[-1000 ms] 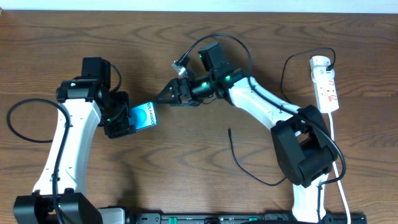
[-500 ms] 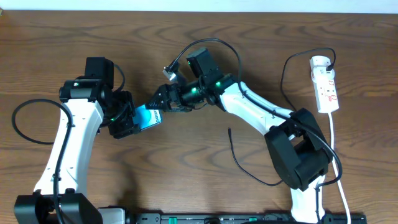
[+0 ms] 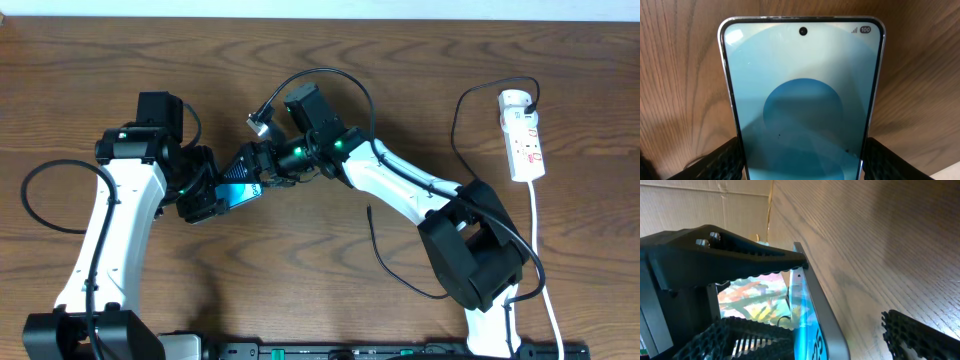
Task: Plug charger to phone and switch on socket
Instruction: 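Close the right gripper on the phone's side edge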
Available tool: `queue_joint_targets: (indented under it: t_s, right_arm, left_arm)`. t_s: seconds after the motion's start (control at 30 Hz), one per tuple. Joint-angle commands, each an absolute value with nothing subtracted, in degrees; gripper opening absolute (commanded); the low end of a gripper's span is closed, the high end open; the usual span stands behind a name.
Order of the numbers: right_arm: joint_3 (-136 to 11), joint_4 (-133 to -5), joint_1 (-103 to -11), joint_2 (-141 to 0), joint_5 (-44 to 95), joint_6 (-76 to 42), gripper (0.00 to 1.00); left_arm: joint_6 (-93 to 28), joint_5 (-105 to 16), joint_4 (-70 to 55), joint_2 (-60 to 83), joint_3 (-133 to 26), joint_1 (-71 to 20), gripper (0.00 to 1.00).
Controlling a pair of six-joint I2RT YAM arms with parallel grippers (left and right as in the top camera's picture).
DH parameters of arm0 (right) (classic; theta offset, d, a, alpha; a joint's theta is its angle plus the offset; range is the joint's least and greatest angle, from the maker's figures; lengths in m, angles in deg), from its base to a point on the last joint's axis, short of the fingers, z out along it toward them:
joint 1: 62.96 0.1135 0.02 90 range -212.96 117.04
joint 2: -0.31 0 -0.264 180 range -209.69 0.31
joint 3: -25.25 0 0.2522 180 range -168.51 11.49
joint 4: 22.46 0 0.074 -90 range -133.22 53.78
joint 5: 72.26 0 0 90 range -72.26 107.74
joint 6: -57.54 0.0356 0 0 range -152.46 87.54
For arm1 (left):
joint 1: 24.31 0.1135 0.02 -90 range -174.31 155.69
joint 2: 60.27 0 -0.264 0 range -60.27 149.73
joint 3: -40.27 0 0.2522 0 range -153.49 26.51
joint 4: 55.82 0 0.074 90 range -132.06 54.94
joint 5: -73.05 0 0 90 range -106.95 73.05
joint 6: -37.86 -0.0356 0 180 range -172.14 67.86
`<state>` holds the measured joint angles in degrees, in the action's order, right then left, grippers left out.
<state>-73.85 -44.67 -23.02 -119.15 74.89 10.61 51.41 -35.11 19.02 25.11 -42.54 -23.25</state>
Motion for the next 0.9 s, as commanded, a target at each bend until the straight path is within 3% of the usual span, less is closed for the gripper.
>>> queue_joint_targets:
  t_s: [0.0,0.23,0.33,0.43,0.87]
  right_arm:
    - [-74.8,-44.6,-22.3,-118.9,74.8,11.3,0.9]
    - [-74.8,-44.6,-21.9,-118.9,74.6,11.5,0.75]
    - [-74.8,-44.6,-21.9,-118.9,74.6,11.6,0.58]
    - [-74.8,-44.6,-21.7,-118.9,74.6,11.7,0.49]
    - [-74.7,-44.5,-21.2,-118.9,74.6,11.7,0.49]
  left_arm:
    - [52.1,-36.0,19.2,25.5,-42.9,-23.4,0.07]
    - [52.2,-36.0,19.2,25.5,-42.9,-23.4,0.07]
    - [52.2,-36.0,19.2,25.5,-42.9,-23.4,0.07]
    - [52.4,-36.1,19.2,25.5,-42.9,-23.4,0.07]
    - [54.1,-40.0,18.8,25.5,-42.9,-23.4,0.07]
